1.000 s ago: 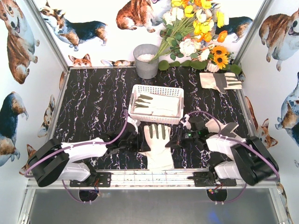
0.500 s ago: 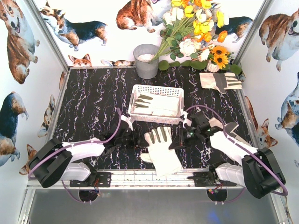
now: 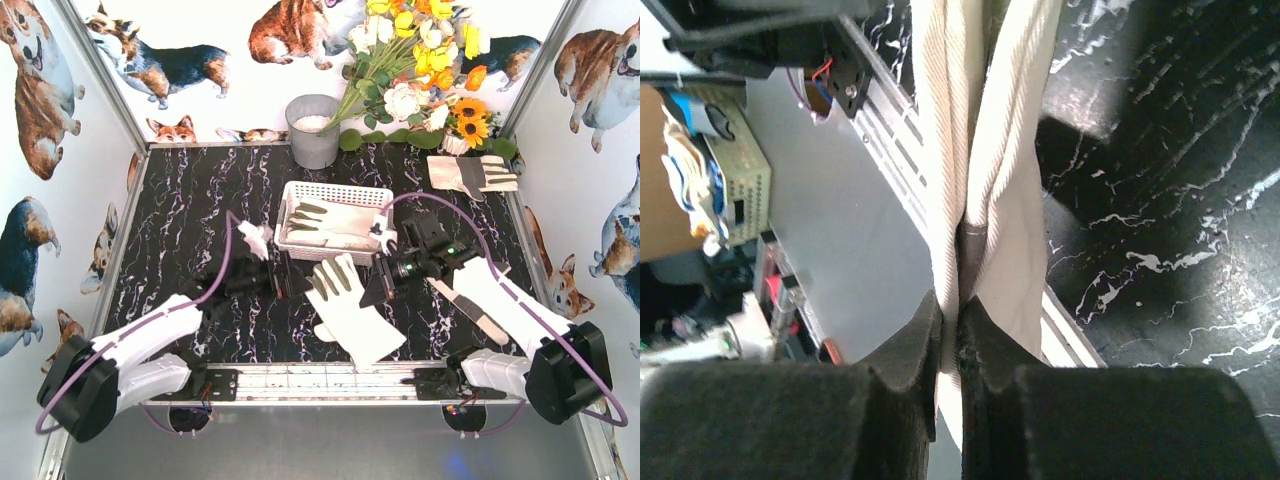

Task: Put the gloves into the storage basket
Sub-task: Pick up the glove from the center of the board.

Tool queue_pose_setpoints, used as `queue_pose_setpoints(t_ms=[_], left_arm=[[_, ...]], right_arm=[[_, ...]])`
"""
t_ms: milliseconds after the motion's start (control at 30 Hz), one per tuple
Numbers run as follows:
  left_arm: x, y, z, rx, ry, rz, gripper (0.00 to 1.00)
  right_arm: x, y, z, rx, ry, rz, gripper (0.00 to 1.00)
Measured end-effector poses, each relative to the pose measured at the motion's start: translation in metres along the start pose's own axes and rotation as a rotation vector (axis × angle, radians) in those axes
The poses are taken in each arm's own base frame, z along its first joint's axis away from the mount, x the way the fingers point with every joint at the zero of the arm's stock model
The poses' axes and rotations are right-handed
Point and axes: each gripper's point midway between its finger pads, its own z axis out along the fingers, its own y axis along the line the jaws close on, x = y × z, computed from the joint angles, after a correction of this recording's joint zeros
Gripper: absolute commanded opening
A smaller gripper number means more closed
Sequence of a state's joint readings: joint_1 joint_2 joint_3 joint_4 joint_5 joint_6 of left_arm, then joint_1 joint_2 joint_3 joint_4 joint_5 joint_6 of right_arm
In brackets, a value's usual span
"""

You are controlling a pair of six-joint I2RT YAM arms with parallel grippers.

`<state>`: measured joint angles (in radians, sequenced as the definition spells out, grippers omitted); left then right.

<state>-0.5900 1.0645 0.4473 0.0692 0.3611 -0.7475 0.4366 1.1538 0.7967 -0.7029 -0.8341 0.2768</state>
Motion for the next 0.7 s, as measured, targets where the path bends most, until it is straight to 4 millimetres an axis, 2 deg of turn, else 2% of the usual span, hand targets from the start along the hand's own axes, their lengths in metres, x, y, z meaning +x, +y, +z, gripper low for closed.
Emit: queue_pose_setpoints(t_ms=[167,300,500,600,700], left_arm=[[-0.047,-0.02,-0.024,0.021,-0.072,0.137,1.0],[-0.069,-0.042,-0.04,0.079,-0.081,0.262,1.0],[-0.074,-0.088,-0.053,0.273,-0.001,0.414,1.0],[-0.067,-0.096,-0.051,0.345,0.066,0.444,1.0],[-0.051,-0.096,-0.045,0.401,0.154,0.439,1.0]], right_arm=[[-0.012,0.03,-0.008,-0.015,0.064,-0.121,0.0],[-0.024,0.045,-0.011,-0.021,0.122,-0.207,0.0],[-0.026,0.061,-0.013,-0.05,0.2,-0.323,0.0],[-0.023,0.07,-0.015,-0.082,0.227,-0.371,0.0],[-0.022,0.078,-0.014,-0.112,0.243,-0.413,0.0]])
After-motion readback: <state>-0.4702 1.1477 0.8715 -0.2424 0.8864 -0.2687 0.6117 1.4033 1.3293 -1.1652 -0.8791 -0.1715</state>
